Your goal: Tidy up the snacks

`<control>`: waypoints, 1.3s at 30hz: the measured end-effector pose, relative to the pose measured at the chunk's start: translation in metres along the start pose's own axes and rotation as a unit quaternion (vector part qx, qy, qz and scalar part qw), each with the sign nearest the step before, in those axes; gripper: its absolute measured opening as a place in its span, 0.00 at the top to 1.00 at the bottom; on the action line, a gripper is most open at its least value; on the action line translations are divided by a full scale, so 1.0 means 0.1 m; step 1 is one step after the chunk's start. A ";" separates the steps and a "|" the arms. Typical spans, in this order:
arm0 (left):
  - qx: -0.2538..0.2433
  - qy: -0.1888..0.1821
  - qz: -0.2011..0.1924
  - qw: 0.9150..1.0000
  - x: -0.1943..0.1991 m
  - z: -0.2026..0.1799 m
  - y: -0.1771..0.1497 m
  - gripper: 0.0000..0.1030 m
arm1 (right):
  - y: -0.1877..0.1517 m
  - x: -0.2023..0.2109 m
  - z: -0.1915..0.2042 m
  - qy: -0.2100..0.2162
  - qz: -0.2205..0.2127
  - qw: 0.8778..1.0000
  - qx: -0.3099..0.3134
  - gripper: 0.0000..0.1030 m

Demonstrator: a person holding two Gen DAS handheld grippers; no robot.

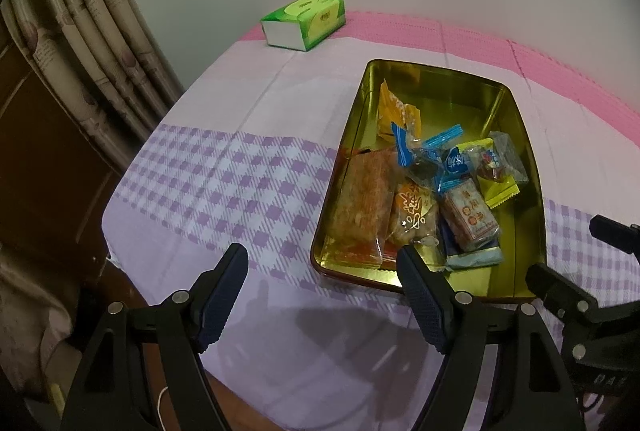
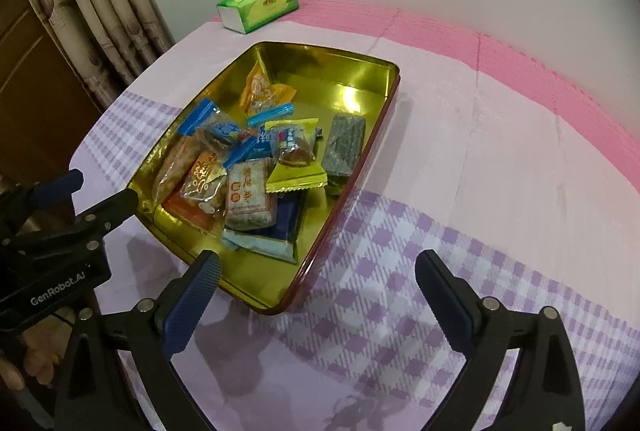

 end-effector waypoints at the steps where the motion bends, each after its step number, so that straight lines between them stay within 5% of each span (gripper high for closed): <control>1: 0.000 0.000 0.001 1.000 -0.01 0.01 -0.01 0.25 | -0.01 0.00 0.02 0.000 0.001 1.000 0.002 0.06; 39: 0.010 -0.016 0.009 1.000 -0.07 0.02 -0.02 0.25 | -0.10 -0.18 0.20 0.004 0.027 0.999 0.019 0.06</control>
Point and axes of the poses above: each gripper's, at about its wrist camera, not at the fingertips, and x roughly against the way its jaws point, z to its left, y to its top, the point moved 6 cm from there along -x, roughly the way its jaws point, and after that the axes turned 5 degrees about x, right-handed, at the moved point
